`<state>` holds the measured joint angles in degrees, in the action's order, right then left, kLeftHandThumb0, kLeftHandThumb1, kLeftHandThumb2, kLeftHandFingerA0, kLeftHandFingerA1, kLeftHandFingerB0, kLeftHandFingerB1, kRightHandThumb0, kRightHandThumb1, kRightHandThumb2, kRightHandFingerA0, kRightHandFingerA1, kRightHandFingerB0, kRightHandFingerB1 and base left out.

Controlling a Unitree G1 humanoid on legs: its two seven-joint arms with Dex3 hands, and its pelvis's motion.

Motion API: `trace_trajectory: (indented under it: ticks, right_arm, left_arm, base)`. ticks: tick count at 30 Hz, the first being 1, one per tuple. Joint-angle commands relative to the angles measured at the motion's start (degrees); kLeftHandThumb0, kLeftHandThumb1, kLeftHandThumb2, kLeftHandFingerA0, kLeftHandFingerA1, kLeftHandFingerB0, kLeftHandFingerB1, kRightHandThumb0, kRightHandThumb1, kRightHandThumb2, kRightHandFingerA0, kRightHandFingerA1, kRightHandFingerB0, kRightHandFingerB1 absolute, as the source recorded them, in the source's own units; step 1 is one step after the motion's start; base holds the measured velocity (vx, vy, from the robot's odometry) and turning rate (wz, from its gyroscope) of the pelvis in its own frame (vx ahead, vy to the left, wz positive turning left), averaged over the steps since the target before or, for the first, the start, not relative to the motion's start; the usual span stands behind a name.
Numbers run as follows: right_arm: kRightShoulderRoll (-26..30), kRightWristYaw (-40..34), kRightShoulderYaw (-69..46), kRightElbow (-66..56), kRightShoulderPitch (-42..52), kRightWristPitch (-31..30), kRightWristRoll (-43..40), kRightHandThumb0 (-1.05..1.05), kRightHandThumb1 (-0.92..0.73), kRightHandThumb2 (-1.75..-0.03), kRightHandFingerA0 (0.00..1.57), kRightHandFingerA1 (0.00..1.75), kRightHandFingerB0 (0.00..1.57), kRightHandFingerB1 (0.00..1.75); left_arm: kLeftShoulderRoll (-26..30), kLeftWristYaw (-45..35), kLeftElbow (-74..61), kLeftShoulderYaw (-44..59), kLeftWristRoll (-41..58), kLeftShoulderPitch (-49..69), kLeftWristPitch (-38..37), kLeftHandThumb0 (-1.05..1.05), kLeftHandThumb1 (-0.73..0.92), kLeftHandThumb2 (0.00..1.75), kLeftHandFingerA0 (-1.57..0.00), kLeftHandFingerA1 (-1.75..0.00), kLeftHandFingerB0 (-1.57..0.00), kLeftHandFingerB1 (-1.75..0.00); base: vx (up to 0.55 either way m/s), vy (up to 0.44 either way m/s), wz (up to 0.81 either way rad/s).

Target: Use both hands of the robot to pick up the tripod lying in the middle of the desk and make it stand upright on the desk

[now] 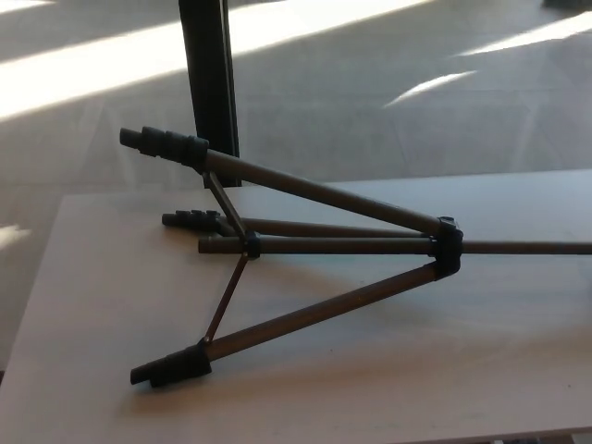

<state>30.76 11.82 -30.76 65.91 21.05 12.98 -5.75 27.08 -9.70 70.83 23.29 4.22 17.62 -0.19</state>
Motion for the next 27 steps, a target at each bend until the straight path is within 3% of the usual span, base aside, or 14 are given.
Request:
trace_trajectory:
  ticks: [1,2,4,6,8,10,11,12,14,15,17,18,22,27]
  right_arm:
    - [1.6,6.0,-7.8,0.8,-0.7,2.6,-9.8,-0.71,-0.58,-0.9,0.49,0.55,0.24,0.44]
    - [1.7,7.0,-10.0,0.6,-1.3,1.9,-11.8,-0.66,-0.7,-0.61,0.53,0.43,0.27,0.31]
    - [1.5,7.3,-13.0,-0.2,-2.2,1.5,-14.0,-0.7,-0.7,-0.61,0.54,0.44,0.29,0.31]
    - [1.7,10.5,-19.4,-2.3,-4.6,0.5,-20.4,-0.64,-0.7,-0.63,0.45,0.45,0.25,0.32]
    - [0.8,10.0,-22.9,-8.3,-5.4,-3.8,-24.1,-0.64,-0.71,-0.61,0.47,0.45,0.29,0.32]
    - [-0.5,10.5,-24.4,-16.0,-5.6,-5.3,-26.5,-0.65,-0.69,-0.62,0.47,0.46,0.2,0.32]
    - [-3.5,6.4,-26.2,-27.4,-6.4,-8.3,-30.6,-0.64,-0.69,-0.61,0.58,0.49,0.34,0.35]
    - [-3.8,6.2,-26.3,-28.0,-6.4,-8.7,-30.3,-0.64,-0.69,-0.61,0.58,0.49,0.34,0.35]
    - [-5.2,4.8,-25.8,-33.8,-6.2,-8.9,-30.2,-0.63,-0.73,-0.62,0.54,0.48,0.37,0.36]
    - [-8.4,1.9,-24.5,-51.8,-6.2,-12.7,-37.3,-0.68,-0.57,-0.94,0.51,0.61,0.36,0.5]
    - [-9.0,0.5,-24.0,-55.7,-6.2,-13.9,-37.9,-0.68,-0.57,-0.94,0.51,0.61,0.36,0.5]
    - [-10.0,-3.4,-21.4,-66.7,-5.9,-16.3,-41.5,-0.65,-0.73,-0.62,0.52,0.5,0.43,0.37]
    - [-11.2,-11.0,-15.4,-82.9,-6.7,-18.2,-45.0,-0.62,-0.74,-0.63,0.57,0.52,0.46,0.39]
    - [-14.1,-14.2,-7.0,-93.2,-9.8,-17.5,-44.1,-0.63,-0.71,-0.61,0.67,0.55,0.54,0.43]
  left_arm:
    - [0.3,-2.2,-1.2,9.0,9.8,0.7,-2.7,-0.5,0.69,0.6,-0.58,-0.54,-0.55,-0.47]
    - [-0.1,-2.4,-1.8,11.8,11.9,0.3,-3.2,-0.5,0.68,0.6,-0.61,-0.59,-0.56,-0.5]
    - [-0.4,-3.9,-3.0,14.5,13.6,0.2,-4.7,-0.52,0.71,0.61,-0.6,-0.6,-0.55,-0.51]
    - [0.7,-1.7,-4.5,16.7,14.4,-3.4,-4.6,-0.55,0.68,0.6,-0.64,-0.56,-0.62,-0.5]
    - [1.0,-4.5,-6.4,18.0,15.3,-4.4,-5.7,-0.55,0.71,0.61,-0.58,-0.61,-0.55,-0.49]
    - [1.4,-5.3,-9.3,18.0,14.9,-5.1,-6.7,-0.55,0.73,0.61,-0.59,-0.55,-0.53,-0.46]
    - [1.7,-4.6,-14.4,19.1,16.3,-6.6,-4.8,-0.53,0.73,0.61,-0.58,-0.52,-0.53,-0.44]
    - [1.6,-4.7,-14.5,19.4,16.2,-6.4,-4.6,-0.53,0.73,0.61,-0.58,-0.52,-0.53,-0.44]
    - [1.1,-4.8,-18.1,20.4,17.2,-6.7,-4.8,-0.51,0.73,0.62,-0.59,-0.54,-0.55,-0.46]
    - [1.4,-4.2,-29.7,20.6,18.5,-8.3,-4.2,-0.56,0.73,0.62,-0.56,-0.48,-0.54,-0.41]
    - [1.2,-3.5,-32.3,21.0,18.5,-8.6,-3.5,-0.56,0.73,0.62,-0.56,-0.48,-0.54,-0.41]
    - [0.9,-0.2,-44.5,21.0,19.3,-9.0,-0.3,-0.53,0.73,0.62,-0.59,-0.48,-0.55,-0.41]
    - [2.5,0.9,-61.6,21.2,22.5,-11.5,3.7,-0.57,0.72,0.62,-0.54,-0.51,-0.53,-0.43]
    - [5.7,1.9,-69.8,19.4,21.4,-18.1,5.5,-0.67,0.66,0.61,-0.7,-0.56,-0.69,-0.42]
  base:
    - [0.0,0.0,0.0]
    - [0.0,0.0,0.0]
    - [0.0,0.0,0.0]
    - [0.0,0.0,0.0]
    - [0.0,0.0,0.0]
    - [0.0,0.0,0.0]
    - [0.0,0.0,0.0]
    - [0.0,0.0,0.0]
    - [0.0,0.0,0.0]
    - [0.0,0.0,0.0]
    - [0.0,0.0,0.0]
    - [0.0,0.0,0.0]
    - [0.0,0.0,0.0]
    - [0.0,0.0,0.0]
